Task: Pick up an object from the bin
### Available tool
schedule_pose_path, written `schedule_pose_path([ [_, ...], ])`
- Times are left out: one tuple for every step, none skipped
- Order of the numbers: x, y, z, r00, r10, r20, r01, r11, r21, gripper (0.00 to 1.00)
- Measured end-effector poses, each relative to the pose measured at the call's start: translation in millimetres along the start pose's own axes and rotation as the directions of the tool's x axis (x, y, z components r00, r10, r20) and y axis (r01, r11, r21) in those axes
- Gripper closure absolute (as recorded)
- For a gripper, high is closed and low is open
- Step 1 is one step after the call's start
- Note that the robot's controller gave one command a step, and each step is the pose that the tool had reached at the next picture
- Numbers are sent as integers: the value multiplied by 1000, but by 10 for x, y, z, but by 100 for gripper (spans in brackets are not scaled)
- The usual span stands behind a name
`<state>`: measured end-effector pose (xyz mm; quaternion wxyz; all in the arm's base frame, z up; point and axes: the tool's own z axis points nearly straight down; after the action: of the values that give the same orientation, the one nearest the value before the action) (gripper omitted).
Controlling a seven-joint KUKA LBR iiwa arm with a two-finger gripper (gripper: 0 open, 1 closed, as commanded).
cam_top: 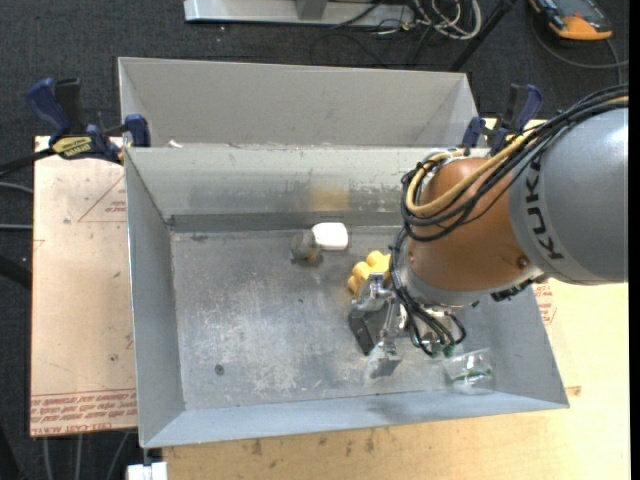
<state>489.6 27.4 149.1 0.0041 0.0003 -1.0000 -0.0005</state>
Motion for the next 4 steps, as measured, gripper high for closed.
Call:
schedule_pose_path([
  [-19, -1, -36, 1000, 1, 8, -1, 1000, 0, 0],
  [-360, -391, 174, 999, 46, 13, -46, 999, -2, 0],
  [-547, -622, 334, 925, 380, 17, -380, 925, -18, 100],
  [-547, -622, 334, 925, 380, 17, -380, 925, -18, 100],
])
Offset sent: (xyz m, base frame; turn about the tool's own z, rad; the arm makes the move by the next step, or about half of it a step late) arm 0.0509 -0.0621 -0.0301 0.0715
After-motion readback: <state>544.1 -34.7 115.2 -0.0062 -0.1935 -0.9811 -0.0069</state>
